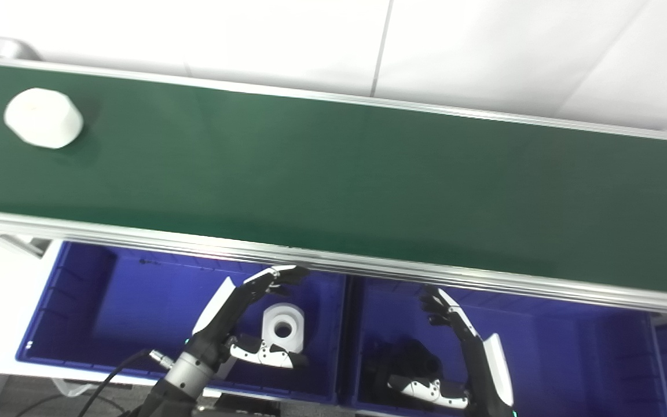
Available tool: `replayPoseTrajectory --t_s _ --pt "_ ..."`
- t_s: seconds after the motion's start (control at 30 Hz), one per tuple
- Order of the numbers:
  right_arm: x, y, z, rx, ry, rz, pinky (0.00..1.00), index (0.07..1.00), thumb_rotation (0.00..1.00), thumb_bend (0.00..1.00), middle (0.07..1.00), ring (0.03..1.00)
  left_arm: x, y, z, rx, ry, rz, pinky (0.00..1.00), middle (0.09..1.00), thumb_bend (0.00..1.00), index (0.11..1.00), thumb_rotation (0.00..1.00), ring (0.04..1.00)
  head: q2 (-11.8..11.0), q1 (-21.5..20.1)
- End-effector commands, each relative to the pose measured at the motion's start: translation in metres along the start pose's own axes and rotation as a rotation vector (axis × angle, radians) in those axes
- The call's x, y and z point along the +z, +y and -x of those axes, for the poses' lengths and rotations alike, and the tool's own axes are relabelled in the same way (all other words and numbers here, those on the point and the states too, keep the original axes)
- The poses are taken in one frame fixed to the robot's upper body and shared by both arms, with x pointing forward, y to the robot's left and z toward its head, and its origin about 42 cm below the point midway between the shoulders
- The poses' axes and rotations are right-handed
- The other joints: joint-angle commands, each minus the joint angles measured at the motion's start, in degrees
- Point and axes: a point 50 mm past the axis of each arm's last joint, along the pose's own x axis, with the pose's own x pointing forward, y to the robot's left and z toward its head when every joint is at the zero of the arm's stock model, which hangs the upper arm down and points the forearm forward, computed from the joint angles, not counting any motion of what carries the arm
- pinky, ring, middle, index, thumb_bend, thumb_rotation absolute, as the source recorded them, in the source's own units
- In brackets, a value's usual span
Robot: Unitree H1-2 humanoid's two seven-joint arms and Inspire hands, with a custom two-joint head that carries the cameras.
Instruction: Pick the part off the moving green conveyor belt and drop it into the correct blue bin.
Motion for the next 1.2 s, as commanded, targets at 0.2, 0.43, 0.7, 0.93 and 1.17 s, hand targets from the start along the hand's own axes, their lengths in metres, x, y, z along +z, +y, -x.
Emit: replayPoseTrajectory --t_s 0.2,0.43,0.7,0.93,1.17 --pt "-0.006 -0.012 0.004 -0.048 -0.004 -0.02 0.84 0.898 0.4 0.97 0.844 0.82 0.001 -0.006 -0.006 -0.022 -0.041 -0.007 0.69 0.806 0.95 0.755 0.25 0.771 -4.5 5.7" --pt "-0.01 -0.005 0.004 -0.081 -0.017 -0.002 0.69 0.89 0.35 0.98 0.814 0.771 -0.004 -0.008 -0.008 -0.018 -0.025 0.005 0.67 0.787 0.95 0.735 0.23 0.751 -6.5 5.3" --pt "-0.011 -0.004 0.004 -0.079 -0.024 -0.004 0.69 0.886 0.33 0.98 0.805 0.773 -0.005 -0.008 -0.009 -0.015 -0.024 -0.005 0.66 0.778 0.95 0.729 0.24 0.741 -7.3 5.5" --pt "-0.012 -0.004 0.004 -0.087 -0.047 0.015 0.67 0.871 0.35 0.98 0.788 0.745 -0.005 -0.008 -0.009 -0.018 -0.027 -0.007 0.66 0.773 0.95 0.725 0.24 0.735 -7.2 5.8" --pt "-0.013 -0.003 0.004 -0.09 -0.045 0.01 0.65 0.864 0.34 0.99 0.787 0.736 -0.003 -0.008 -0.009 -0.019 -0.031 0.002 0.65 0.768 0.95 0.722 0.24 0.73 -7.2 6.6"
